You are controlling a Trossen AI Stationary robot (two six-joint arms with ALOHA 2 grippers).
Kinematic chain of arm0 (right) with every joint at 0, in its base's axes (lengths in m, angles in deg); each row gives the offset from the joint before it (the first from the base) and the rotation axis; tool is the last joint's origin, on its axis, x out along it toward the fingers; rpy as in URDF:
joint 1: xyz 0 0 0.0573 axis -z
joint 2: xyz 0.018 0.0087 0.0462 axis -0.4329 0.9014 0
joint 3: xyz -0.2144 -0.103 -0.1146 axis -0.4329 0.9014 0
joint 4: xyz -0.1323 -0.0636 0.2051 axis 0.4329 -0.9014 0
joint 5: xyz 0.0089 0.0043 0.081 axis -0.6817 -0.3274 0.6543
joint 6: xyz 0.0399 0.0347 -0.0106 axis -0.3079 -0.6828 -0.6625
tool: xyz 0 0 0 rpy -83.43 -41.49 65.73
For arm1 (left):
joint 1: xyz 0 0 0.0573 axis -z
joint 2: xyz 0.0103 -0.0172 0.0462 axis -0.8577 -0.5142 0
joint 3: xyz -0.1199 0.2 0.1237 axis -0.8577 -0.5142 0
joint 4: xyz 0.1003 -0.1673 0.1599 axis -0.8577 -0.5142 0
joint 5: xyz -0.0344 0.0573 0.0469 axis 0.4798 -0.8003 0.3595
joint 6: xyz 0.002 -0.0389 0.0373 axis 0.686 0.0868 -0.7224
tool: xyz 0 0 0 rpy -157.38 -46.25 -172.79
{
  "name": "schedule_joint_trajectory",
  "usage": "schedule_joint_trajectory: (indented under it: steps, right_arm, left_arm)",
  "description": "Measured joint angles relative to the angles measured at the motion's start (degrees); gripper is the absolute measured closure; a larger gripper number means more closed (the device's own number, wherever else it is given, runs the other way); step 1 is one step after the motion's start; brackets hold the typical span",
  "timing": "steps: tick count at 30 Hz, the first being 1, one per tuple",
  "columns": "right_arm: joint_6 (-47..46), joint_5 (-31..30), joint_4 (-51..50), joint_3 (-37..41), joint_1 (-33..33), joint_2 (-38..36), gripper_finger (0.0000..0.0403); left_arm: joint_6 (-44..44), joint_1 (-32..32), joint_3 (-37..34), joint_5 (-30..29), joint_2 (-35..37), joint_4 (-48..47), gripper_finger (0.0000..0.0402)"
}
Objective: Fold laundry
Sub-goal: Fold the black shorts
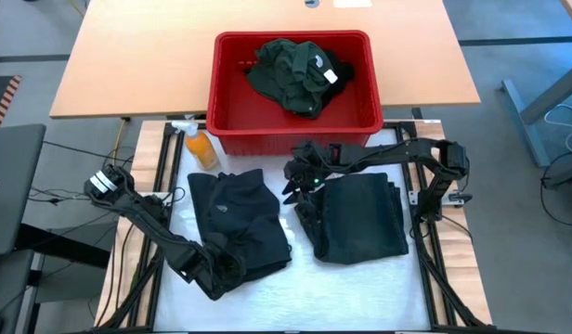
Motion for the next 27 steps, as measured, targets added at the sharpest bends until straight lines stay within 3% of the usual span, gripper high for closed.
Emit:
schedule_joint_trajectory:
  steps: [3, 7, 15, 22, 27]
  right_arm:
    - [0.0, 0.01, 0.0, 0.0, -0.41, 0.02, 0.0192]
    - [0.09, 0.0, 0.0, 0.0, -0.72, 0.02, 0.0192]
    - [0.55, 0.02, -0.02, 0.0, -0.79, 0.02, 0.0192]
    - [1.6, 0.15, -0.61, 0.0, -0.64, 0.02, 0.0192]
    - [1.53, 0.31, -0.94, 0.0, -0.83, 0.04, 0.0192]
  left_arm:
    - [-0.85, -0.48, -1.98, -1.29, 0.0, 5.71, 0.029]
    - [-2.14, -0.9, -2.46, -5.38, 0.67, 8.21, 0.0383]
    - [-5.09, -0.9, -2.46, -17.36, 10.49, 8.64, 0.0397]
    - [-18.98, 1.82, -2.39, -13.72, 17.92, 25.33, 0.04]
    - [-14.24, 5.26, -2.2, -7.86, 14.13, 21.85, 0.04]
